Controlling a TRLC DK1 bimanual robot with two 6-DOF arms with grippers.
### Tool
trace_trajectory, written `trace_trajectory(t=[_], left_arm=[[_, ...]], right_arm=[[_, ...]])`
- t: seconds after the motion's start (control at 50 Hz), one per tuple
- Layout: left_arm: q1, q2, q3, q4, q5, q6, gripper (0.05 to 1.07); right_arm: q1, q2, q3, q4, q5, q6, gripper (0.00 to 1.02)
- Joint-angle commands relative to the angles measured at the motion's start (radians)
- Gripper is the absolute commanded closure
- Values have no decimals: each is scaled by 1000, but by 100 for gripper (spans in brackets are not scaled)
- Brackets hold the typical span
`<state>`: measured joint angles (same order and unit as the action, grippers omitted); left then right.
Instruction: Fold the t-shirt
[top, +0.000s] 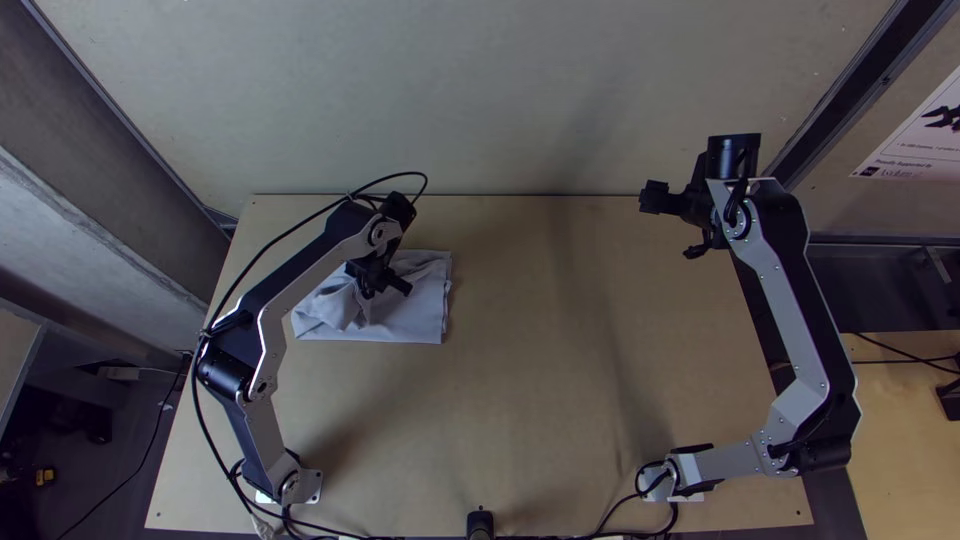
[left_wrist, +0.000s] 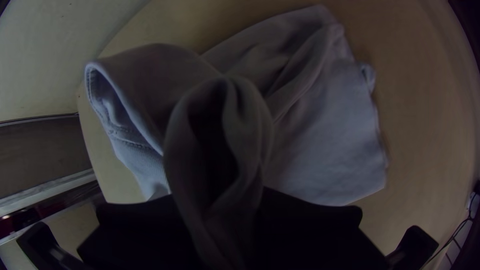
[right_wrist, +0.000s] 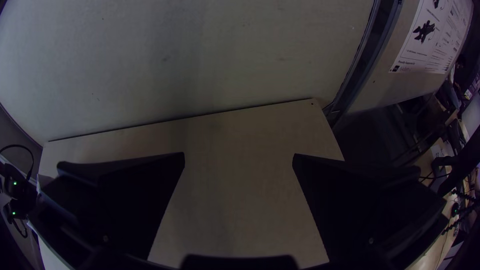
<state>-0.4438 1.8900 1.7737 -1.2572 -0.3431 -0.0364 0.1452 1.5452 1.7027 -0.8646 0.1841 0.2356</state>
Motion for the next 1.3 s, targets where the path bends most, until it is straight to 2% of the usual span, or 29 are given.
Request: trace_trajectory(t=[0.0,0.02,0.08,0.12,0.2,0.26,0.36,0.42,0.52,0.78,0.88,0.96,1.1,1.28], left_arm=[[-36,44,67,-44,35,-48,74],[-41,54,76,-47,42,-56,64],[-64,89,109,-62,82,-83,21],[-76,118,138,-68,98,-111,11],[-105,190,254,-85,135,-206,10],[-110,242,351,-88,227,-272,10],[-99,276,458,-59,441,-341,10],[-96,271,475,-30,515,-350,10],[-96,258,483,-24,547,-344,10],[-82,198,440,-50,539,-321,10],[-65,147,398,-30,486,-304,10],[-42,101,372,-13,434,-258,10],[31,-32,306,76,438,-177,10],[152,-149,300,85,449,-77,10]], right_arm=[[-12,-37,-34,1,0,-1,3],[-12,-39,-40,1,0,-4,3],[-12,-46,-57,1,0,-4,3],[-9,-51,-71,1,0,-4,3],[2,-65,-109,3,0,-4,3],[11,-77,-140,7,0,-4,3],[24,-92,-175,9,0,-5,3],[27,-100,-179,10,0,-7,3],[21,-108,-172,10,0,-19,3],[4,-114,-115,24,2,-64,3],[-4,-119,-97,55,0,-79,3],[-7,-122,-77,67,0,-94,3],[-30,-125,-29,119,0,-105,3],[-79,-120,67,136,-25,-137,3]])
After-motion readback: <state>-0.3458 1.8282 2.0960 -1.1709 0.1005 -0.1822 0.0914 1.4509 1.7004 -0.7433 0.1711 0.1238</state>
